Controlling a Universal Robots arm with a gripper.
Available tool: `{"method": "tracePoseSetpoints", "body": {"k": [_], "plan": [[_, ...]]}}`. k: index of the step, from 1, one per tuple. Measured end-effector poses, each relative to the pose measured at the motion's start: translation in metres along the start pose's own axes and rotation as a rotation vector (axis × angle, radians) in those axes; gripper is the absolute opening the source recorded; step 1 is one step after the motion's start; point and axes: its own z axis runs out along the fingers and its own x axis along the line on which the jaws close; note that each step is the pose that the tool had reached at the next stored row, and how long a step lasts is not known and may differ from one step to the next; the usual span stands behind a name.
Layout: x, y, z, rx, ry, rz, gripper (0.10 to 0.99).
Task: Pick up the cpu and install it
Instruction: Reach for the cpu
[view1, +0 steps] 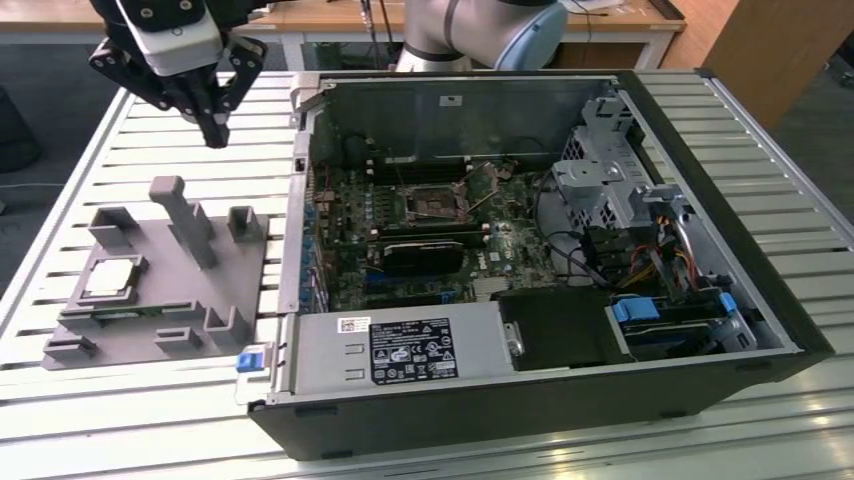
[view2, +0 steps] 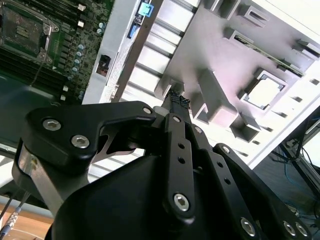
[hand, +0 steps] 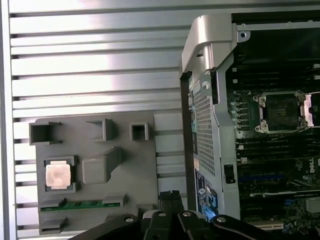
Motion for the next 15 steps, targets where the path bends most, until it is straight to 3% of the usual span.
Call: {"method": "tracePoseSetpoints", "body": {"k": [15], "plan": [[0.0168,-0.0013,0.0011,0.0,0.0,0.0,0.106]]}}
